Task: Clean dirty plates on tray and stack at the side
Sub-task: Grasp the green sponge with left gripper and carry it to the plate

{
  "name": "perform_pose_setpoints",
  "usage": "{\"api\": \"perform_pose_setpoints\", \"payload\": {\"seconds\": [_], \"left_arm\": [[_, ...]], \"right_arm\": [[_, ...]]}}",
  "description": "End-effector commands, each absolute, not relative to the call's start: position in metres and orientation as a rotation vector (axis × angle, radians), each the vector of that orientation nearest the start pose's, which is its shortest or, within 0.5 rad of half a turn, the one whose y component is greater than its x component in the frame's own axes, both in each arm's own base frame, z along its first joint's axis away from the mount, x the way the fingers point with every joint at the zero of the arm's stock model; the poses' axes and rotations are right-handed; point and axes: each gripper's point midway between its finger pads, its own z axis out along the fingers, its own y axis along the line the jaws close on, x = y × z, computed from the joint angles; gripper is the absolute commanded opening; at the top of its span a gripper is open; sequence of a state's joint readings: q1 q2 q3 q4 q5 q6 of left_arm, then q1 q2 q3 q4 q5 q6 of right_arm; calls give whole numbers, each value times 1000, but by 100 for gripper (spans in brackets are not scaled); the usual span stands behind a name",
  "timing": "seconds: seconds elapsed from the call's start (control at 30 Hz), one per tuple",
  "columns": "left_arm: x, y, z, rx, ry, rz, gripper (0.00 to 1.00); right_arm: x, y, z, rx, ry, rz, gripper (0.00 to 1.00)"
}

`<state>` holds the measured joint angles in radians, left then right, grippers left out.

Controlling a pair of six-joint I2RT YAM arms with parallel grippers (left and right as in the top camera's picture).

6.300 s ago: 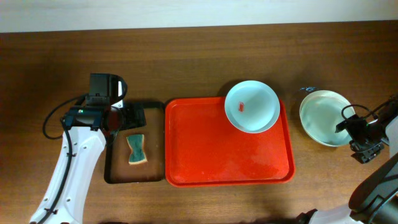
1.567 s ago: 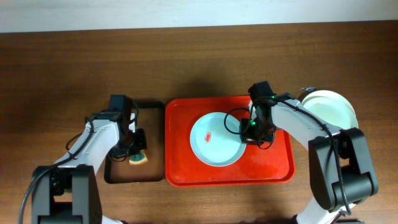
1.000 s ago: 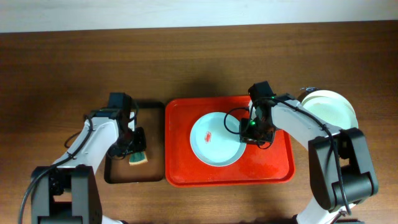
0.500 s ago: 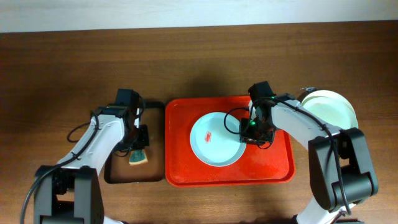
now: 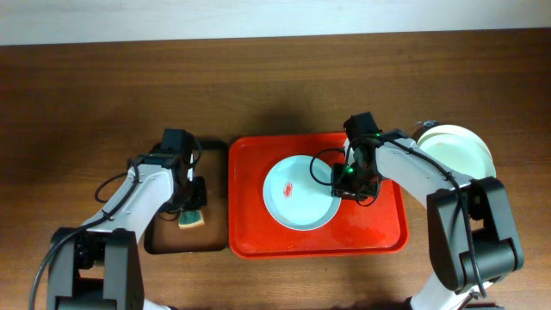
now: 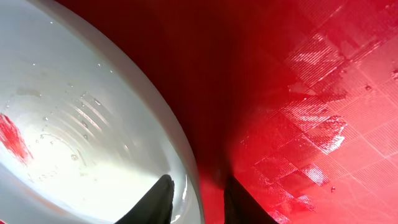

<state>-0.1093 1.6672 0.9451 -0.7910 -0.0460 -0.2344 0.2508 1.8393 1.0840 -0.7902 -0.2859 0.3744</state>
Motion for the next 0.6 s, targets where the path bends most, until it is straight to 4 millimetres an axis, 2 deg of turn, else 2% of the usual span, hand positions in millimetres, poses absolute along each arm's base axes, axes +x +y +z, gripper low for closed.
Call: {"api": "perform_pose_setpoints", "payload": {"seconds": [0.0,0.1,0.13,0.17,0.37,0.4,0.43,0.47,0.53,0.57], "left_arm": [[271,-21,5,-187,3099,79,24],[271,-21,4,-198,3095,78,26],[272,-21,4,-198,3092,77,26],[272,-21,4,-197,3090,76,26],[274,-21,4,-197,3082,74,27],[274,-21,4,-197,3082,74,28],[274,-21,4,-197,3082,73,29],[274,-21,4,-197,3082,74,31],[275,-21,4,-197,3081,74,30],[275,-21,4,-197,3080,73,30]], "right_arm": [[289,126,2,182,3176,429,29],[290,126,2,182,3173,430,31],[290,126,2,181,3172,430,23],[291,126,2,181,3170,432,6],[310,132,3,158,3086,462,4],[311,132,3,157,3085,462,40],[311,132,3,157,3085,462,52],[310,132,3,158,3086,462,51],[310,131,3,159,3089,460,15],[309,131,3,160,3091,460,4]]}}
